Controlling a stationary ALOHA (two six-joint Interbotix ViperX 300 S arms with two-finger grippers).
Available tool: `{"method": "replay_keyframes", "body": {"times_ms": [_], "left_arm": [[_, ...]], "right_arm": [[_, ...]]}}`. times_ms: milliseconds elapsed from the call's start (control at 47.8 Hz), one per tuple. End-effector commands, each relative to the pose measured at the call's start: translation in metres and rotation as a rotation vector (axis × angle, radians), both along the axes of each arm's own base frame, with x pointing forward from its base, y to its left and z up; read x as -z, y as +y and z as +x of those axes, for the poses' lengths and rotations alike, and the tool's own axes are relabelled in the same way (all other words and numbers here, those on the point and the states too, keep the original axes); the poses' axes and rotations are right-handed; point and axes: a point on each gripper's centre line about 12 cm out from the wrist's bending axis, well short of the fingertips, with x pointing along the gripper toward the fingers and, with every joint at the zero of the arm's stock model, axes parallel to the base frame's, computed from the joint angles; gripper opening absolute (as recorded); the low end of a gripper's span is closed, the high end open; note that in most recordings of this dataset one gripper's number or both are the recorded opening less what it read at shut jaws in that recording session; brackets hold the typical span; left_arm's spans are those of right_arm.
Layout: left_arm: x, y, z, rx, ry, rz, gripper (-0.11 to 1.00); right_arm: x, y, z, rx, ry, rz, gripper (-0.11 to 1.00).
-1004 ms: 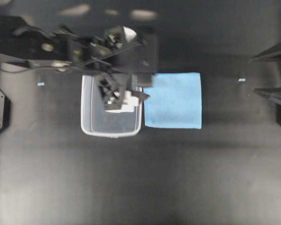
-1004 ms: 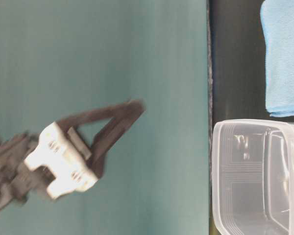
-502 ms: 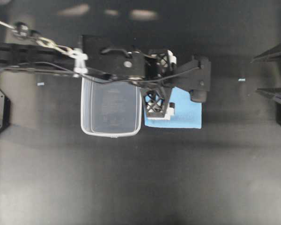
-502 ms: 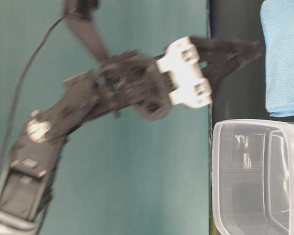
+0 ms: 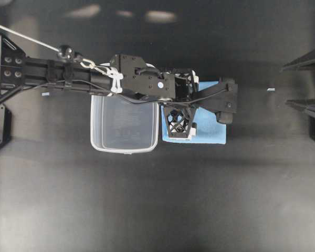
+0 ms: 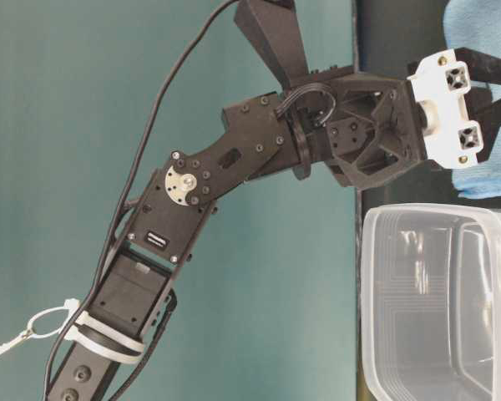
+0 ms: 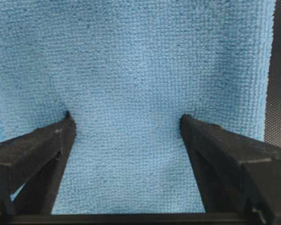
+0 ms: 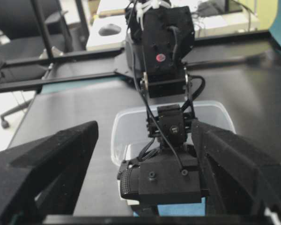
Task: Place the blue towel into the container with the left arm.
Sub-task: 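Lift the blue towel with the left gripper and carry it over the container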
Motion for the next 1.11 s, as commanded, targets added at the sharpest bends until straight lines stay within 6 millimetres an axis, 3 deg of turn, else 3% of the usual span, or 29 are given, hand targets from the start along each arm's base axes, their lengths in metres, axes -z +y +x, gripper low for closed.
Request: {"method": "replay_keyframes", "body": {"times_ms": [0, 105, 188, 377, 460, 607, 816, 942, 1088], "left_arm": [[0.002, -0.003, 0.001, 0.007, -0.003, 0.003, 0.88], [0.009, -0.003, -0.002, 0.004, 0.015, 0.002, 0.84], [0.008, -0.005, -0.003, 0.000, 0.020, -0.001, 0.73], [-0.001, -0.014, 0.000, 0.027, -0.001, 0.003, 0.23], [-0.010, -0.014, 0.001, 0.030, -0.020, 0.005, 0.07], [-0.042, -0.018, 0.005, 0.037, -0.080, 0.006, 0.06], [-0.128, -0.023, -0.003, 0.043, -0.213, 0.009, 0.06], [-0.178, -0.019, -0.026, 0.034, -0.253, 0.011, 0.06], [-0.204, -0.011, -0.062, 0.011, -0.198, 0.012, 0.06]], "right_arm": [[-0.004, 0.000, 0.001, -0.001, -0.012, 0.005, 0.78], [-0.005, 0.000, 0.001, 0.000, -0.017, 0.004, 0.78], [-0.005, 0.000, 0.000, -0.001, -0.021, 0.004, 0.78], [-0.008, 0.000, -0.001, -0.001, -0.034, 0.003, 0.77], [-0.009, 0.000, -0.001, -0.001, -0.037, 0.004, 0.77], [-0.011, 0.000, -0.002, -0.001, -0.046, 0.003, 0.77], [-0.015, 0.000, -0.005, 0.000, -0.060, -0.002, 0.77], [-0.016, -0.001, -0.006, 0.006, -0.063, 0.001, 0.77], [-0.017, -0.001, -0.006, 0.006, -0.066, -0.004, 0.77]]}}
